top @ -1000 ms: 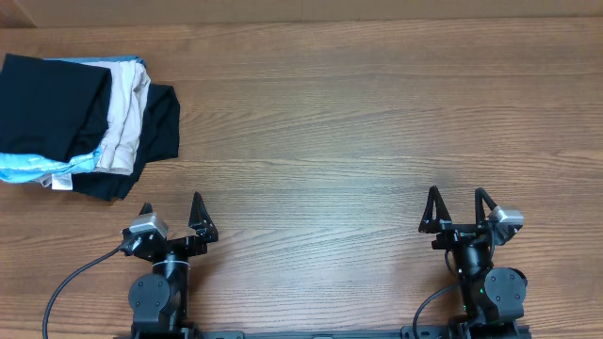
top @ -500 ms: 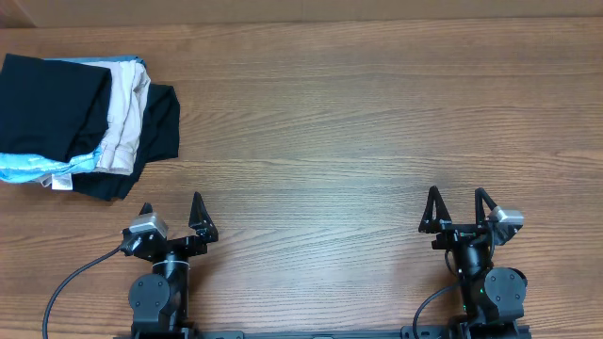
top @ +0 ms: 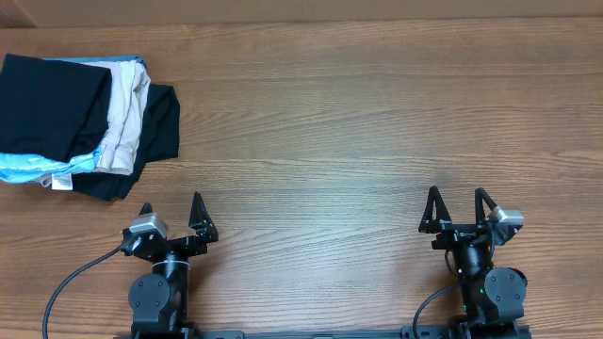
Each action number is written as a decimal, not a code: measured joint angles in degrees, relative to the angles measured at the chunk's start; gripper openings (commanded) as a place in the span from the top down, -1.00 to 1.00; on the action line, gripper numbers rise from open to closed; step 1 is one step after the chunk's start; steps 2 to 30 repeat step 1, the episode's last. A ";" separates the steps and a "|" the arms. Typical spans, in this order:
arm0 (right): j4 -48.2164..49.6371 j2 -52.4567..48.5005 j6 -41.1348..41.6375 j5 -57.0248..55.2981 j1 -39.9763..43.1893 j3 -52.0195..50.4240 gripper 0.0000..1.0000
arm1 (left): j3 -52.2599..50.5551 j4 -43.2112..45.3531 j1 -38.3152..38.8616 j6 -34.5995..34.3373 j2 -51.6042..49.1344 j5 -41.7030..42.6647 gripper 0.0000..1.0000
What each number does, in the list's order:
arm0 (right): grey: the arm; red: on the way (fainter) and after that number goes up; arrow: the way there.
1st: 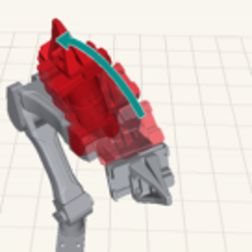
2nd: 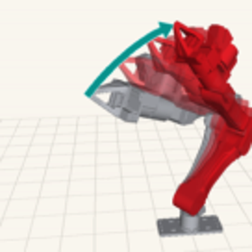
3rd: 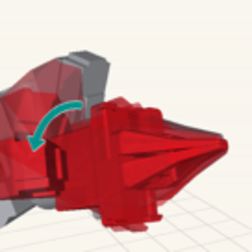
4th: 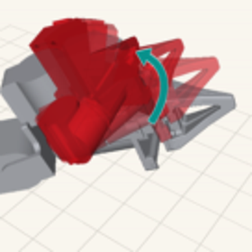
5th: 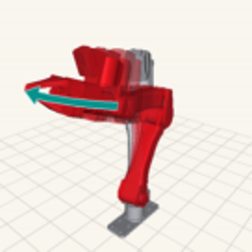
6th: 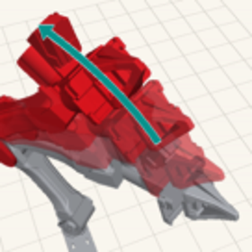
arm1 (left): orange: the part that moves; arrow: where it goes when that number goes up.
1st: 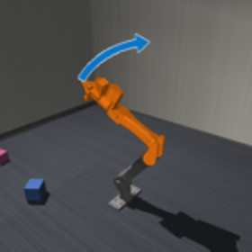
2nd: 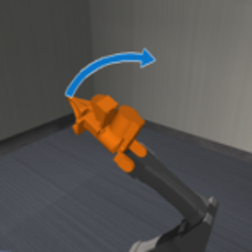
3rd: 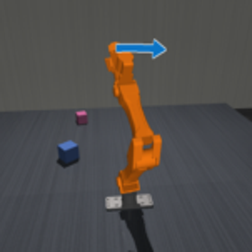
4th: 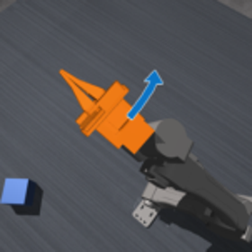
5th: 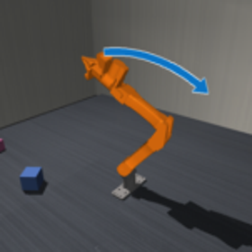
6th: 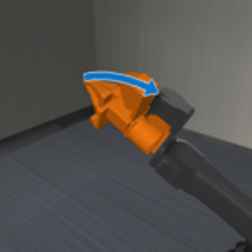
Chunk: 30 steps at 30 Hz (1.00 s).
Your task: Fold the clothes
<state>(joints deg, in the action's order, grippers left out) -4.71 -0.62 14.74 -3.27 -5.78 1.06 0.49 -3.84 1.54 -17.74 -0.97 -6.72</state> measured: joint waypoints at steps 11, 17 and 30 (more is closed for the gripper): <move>0.04 0.00 0.00 0.00 0.02 0.00 -1.00 | 0.00 0.00 0.00 0.00 0.00 0.00 -1.00; 0.04 0.00 0.00 0.00 0.02 0.00 -1.00 | 0.00 0.00 0.00 0.00 0.00 0.00 -1.00; 0.04 0.00 0.00 0.00 0.02 0.00 -1.00 | 0.00 0.00 0.00 0.00 0.00 0.00 -1.00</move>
